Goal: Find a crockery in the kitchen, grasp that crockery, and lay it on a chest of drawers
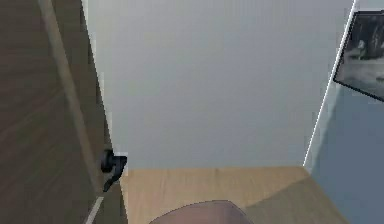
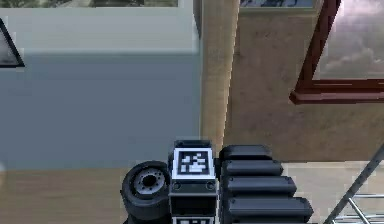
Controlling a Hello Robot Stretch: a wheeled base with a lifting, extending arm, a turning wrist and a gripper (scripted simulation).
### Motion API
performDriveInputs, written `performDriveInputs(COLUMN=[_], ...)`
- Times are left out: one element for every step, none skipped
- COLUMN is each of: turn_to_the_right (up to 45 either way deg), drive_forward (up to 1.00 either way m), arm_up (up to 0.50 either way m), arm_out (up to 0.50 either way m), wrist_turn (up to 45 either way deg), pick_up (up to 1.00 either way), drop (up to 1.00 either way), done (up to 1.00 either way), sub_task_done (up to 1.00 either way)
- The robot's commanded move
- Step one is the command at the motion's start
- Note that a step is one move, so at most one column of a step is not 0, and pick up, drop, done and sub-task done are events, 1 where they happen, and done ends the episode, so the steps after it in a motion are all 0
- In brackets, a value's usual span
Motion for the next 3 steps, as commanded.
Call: performDriveInputs(turn_to_the_right=[0.0, 0.0, -45.0], drive_forward=[0.4, 0.4, 0.0], arm_up=[0.0, 0.0, 0.0], arm_out=[0.0, 0.0, 0.0], wrist_turn=[0.0, 0.0, 0.0], pick_up=[0.0, 0.0, 0.0], drop=[0.0, 0.0, 0.0], done=[0.0, 0.0, 0.0], sub_task_done=[0.0, 0.0, 0.0])
